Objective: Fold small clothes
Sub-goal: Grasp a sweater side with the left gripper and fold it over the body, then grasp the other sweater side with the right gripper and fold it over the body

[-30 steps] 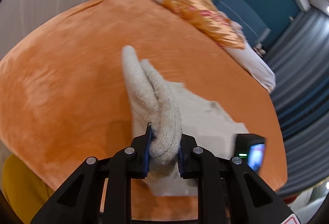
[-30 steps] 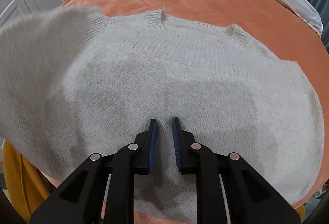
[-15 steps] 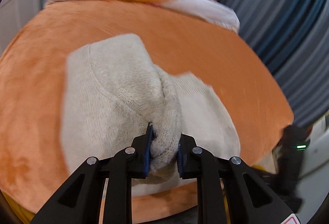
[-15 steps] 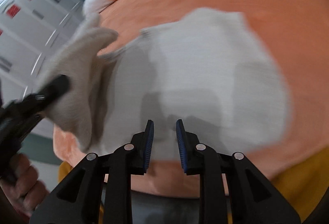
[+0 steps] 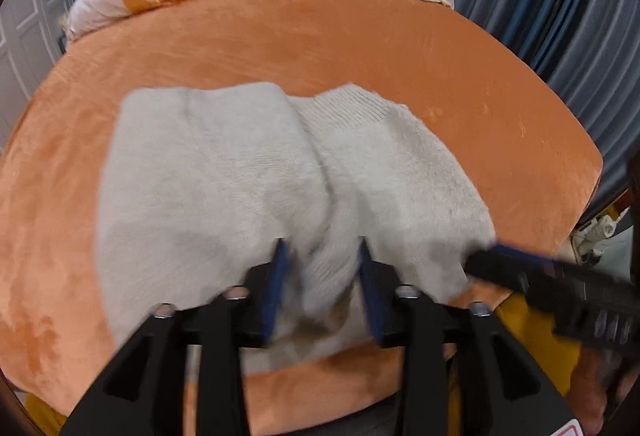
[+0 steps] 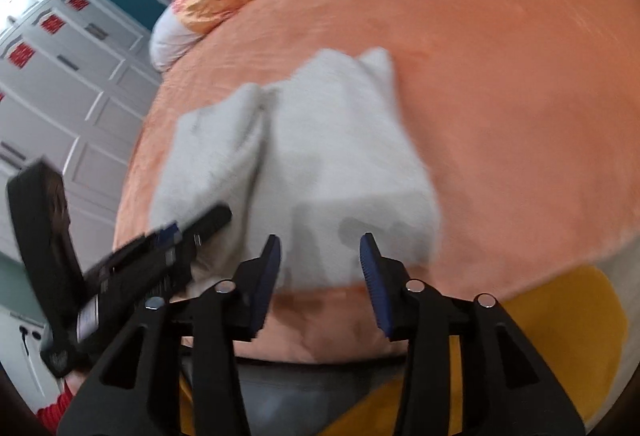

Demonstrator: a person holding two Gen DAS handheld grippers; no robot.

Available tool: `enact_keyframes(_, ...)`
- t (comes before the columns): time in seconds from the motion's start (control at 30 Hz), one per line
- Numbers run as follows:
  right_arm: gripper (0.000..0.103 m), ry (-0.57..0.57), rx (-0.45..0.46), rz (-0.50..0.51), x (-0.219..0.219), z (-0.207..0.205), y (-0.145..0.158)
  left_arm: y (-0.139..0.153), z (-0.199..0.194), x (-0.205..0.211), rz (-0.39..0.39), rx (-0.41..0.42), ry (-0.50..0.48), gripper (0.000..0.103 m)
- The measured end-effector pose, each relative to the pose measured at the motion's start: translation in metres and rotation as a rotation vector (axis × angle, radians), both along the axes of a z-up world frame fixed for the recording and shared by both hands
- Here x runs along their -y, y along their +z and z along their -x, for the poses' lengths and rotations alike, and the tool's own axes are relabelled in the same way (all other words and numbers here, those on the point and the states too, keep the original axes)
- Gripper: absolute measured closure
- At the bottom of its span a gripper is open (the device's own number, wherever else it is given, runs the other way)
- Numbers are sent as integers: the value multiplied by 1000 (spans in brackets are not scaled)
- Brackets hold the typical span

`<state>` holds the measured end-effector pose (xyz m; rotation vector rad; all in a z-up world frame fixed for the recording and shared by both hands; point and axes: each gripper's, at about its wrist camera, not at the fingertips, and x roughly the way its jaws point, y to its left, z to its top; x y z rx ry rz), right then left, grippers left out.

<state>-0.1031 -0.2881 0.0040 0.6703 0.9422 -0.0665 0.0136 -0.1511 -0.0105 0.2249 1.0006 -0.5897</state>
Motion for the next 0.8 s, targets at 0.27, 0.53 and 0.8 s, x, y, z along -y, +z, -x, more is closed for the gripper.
enact_keyframes(0.27,31,86,-13,-42,-27,-72,-2,-8,21,-65,-107,29,95,33)
enact_keyframes(0.53,29,115,-127,-65,-53,-110,-30,-36,3,-97,-130,-49,208,33)
enact_keyframes(0.8,32,117,-157,-41,-66,-119,-26,-47,1,-105,-100,-101,203,32)
